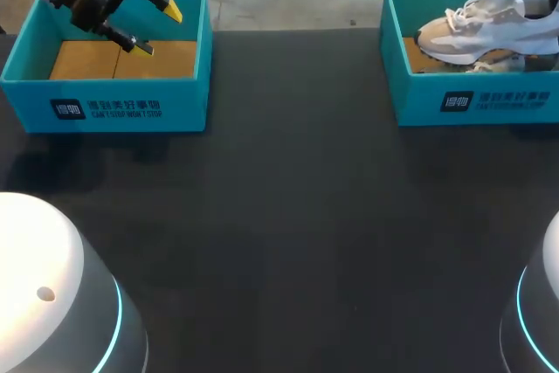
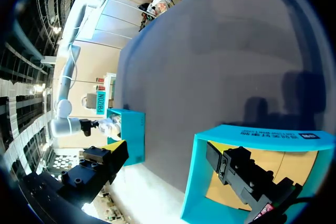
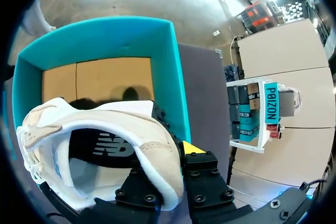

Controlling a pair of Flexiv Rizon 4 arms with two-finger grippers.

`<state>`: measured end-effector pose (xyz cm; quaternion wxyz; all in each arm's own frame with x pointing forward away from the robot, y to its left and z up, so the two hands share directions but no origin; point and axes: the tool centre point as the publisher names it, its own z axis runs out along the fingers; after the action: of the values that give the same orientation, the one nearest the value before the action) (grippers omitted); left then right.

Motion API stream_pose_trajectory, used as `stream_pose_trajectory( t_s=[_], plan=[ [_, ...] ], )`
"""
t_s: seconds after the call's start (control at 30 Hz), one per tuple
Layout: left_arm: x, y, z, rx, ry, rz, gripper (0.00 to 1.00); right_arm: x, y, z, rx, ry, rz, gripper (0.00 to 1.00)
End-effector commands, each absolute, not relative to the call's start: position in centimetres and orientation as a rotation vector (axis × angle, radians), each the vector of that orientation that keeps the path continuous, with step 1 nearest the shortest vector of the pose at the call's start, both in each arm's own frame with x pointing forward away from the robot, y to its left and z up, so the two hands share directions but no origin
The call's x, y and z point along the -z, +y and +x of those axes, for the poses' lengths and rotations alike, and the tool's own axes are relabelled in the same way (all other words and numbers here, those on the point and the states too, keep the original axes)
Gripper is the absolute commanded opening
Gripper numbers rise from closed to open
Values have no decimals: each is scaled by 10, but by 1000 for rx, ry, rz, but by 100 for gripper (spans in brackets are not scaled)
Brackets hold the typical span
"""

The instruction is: Take the shoe out of the shoebox, open the shoe tongue, remove and reinsert the insole, then place the shoe into the shoebox

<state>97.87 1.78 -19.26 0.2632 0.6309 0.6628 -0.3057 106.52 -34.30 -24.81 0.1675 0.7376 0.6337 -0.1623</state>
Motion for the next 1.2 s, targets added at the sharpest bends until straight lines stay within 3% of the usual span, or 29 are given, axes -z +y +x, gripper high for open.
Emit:
stream_pose_trajectory(
  t_s=[0.03,1.2],
  plan=[
    [192,18,979,824,1794,1709,100,251,-344,1070,470,1806,2104,0],
    [192,18,979,824,1794,1709,100,201,-351,1094,436,1757,2013,0]
  ],
)
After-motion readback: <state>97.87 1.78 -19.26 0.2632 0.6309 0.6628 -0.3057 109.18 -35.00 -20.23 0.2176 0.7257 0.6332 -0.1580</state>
